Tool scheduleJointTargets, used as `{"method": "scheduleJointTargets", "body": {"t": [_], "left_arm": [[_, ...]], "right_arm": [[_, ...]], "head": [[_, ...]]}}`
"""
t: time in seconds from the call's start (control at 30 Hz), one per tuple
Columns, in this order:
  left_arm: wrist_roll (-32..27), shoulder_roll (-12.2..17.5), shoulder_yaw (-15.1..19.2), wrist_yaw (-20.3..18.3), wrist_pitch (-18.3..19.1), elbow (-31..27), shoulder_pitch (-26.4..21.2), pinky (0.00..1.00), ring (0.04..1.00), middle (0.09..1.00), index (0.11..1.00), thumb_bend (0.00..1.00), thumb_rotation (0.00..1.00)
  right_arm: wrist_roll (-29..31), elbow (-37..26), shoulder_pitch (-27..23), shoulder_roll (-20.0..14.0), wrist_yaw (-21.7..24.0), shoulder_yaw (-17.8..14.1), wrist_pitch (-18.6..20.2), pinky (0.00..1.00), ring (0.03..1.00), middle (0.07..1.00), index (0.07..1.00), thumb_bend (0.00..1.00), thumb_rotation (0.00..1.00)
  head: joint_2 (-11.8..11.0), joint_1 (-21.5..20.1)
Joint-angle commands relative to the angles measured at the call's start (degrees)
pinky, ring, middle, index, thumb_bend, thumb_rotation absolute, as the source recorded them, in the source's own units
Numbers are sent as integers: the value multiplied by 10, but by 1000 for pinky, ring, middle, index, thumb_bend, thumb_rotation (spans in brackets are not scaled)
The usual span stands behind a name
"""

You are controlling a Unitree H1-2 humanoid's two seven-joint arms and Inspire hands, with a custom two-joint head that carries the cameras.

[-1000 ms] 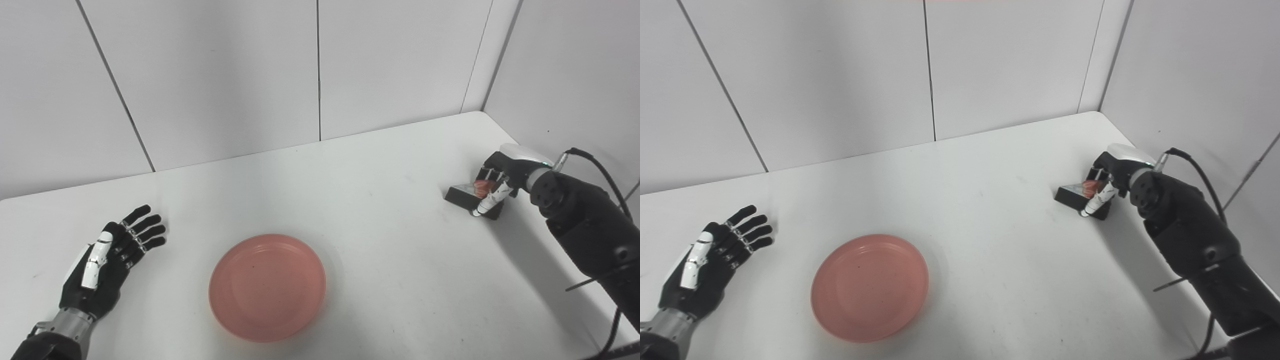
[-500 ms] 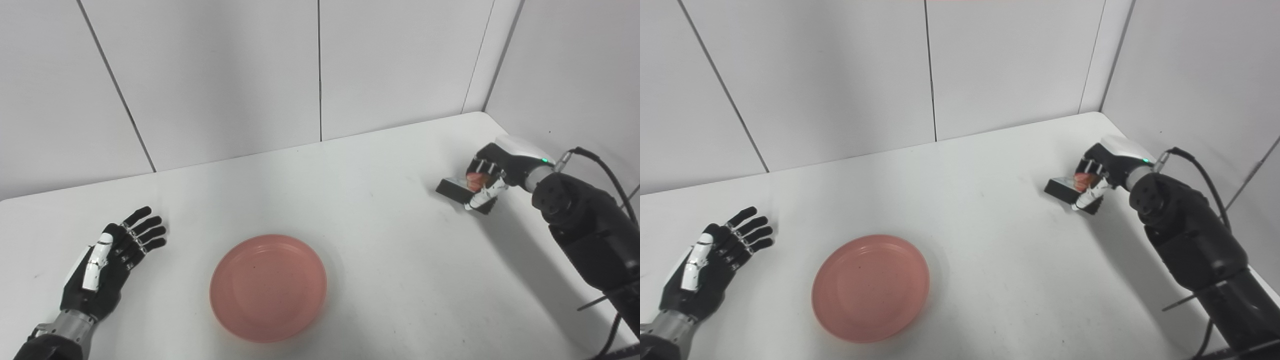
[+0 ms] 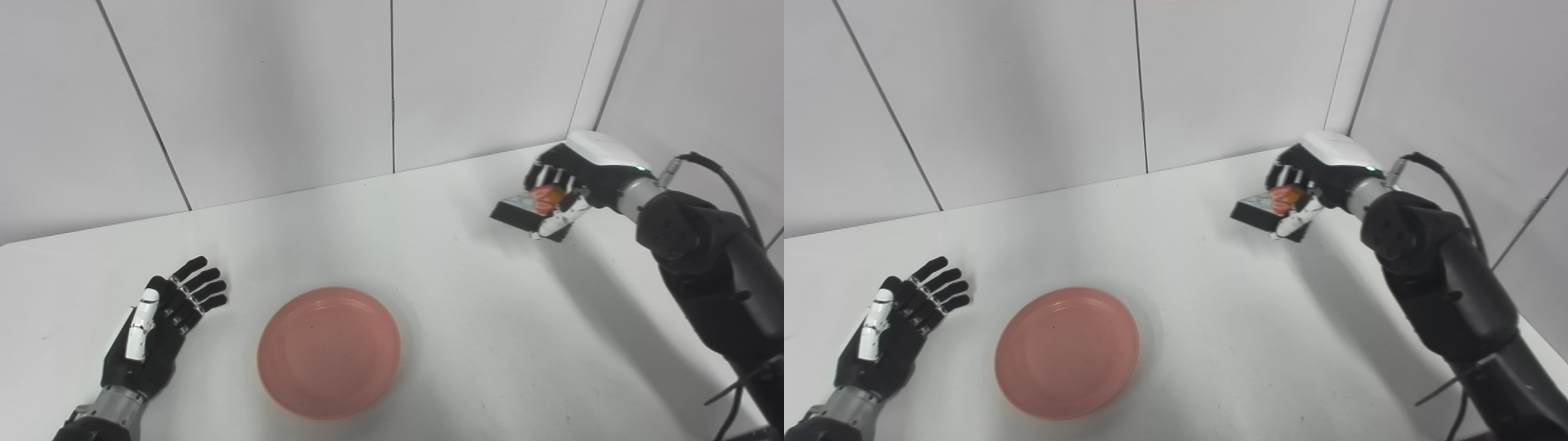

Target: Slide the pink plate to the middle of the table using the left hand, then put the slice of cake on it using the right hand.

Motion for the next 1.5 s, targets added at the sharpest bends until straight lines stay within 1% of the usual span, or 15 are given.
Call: {"method": "scheduleJointTargets", "body": {"t": [0.0, 0.1, 0.13, 0.17, 0.3, 0.33, 0.43, 0.5, 0.6, 0.7, 0.83, 1.0, 1.17, 1.33, 1.47], "left_arm": [[11, -24, -19, 14, 37, 12, 49, 753, 786, 797, 786, 508, 922], [16, -36, -28, 28, 41, -12, 57, 766, 795, 806, 796, 505, 925], [19, -41, -32, 35, 43, -22, 61, 767, 795, 806, 797, 505, 926], [22, -46, -35, 42, 47, -32, 63, 779, 804, 813, 803, 496, 939], [39, -65, -50, 74, 64, -72, 75, 796, 814, 820, 809, 489, 967], [43, -70, -55, 83, 70, -86, 79, 797, 815, 820, 809, 489, 968], [52, -81, -66, 101, 83, -113, 85, 825, 833, 834, 821, 470, 997], [60, -90, -74, 117, 96, -132, 89, 839, 842, 842, 829, 463, 1000], [76, -102, -85, 142, 118, -160, 93, 843, 841, 839, 826, 449, 1000], [88, -113, -94, 162, 138, -180, 95, 843, 841, 838, 825, 446, 1000], [99, -125, -101, 177, 149, -190, 95, 845, 843, 844, 834, 439, 1000], [107, -136, -109, 187, 154, -196, 93, 845, 840, 842, 833, 430, 1000], [112, -144, -114, 192, 156, -198, 91, 839, 840, 840, 833, 429, 1000], [115, -148, -118, 197, 159, -199, 88, 836, 837, 839, 833, 432, 1000], [121, -152, -120, 203, 162, -200, 85, 832, 832, 833, 828, 440, 1000]], "right_arm": [[-14, -29, -39, -5, 9, 12, -1, 350, 414, 441, 541, 519, 0], [-19, -39, -52, 7, 30, 24, -1, 336, 399, 436, 544, 518, 0], [-15, -40, -57, 15, 32, 30, -1, 335, 398, 435, 544, 518, 0], [-13, -40, -62, 24, 30, 38, -1, 331, 397, 432, 543, 518, 0], [-3, -34, -76, 42, 26, 66, -12, 327, 397, 430, 542, 517, 0], [1, -32, -79, 49, 23, 73, -18, 327, 397, 430, 542, 517, 0], [7, -32, -86, 62, 21, 88, -22, 311, 375, 430, 542, 517, 0], [20, -30, -88, 72, 18, 98, -35, 308, 373, 433, 542, 517, 0], [34, -28, -91, 83, 11, 111, -58, 314, 378, 436, 541, 517, 0], [41, -29, -92, 91, 7, 120, -69, 323, 381, 437, 539, 517, 0], [39, -31, -96, 107, 7, 138, -73, 307, 365, 426, 538, 517, 0], [40, -28, -93, 131, 9, 162, -77, 350, 403, 432, 534, 519, 0], [38, -9, -86, 151, -7, 186, -102, 389, 432, 450, 525, 522, 0], [33, 15, -88, 174, -20, 209, -122, 358, 404, 435, 529, 521, 0], [27, 28, -89, 184, -28, 219, -130, 374, 416, 439, 526, 522, 0]], "head": [[32, 19], [35, 35], [37, 57], [37, 57], [44, 95], [49, 118], [51, 135], [58, 167], [62, 182], [70, 208], [75, 233], [81, 250], [88, 267], [95, 278], [99, 281]]}}
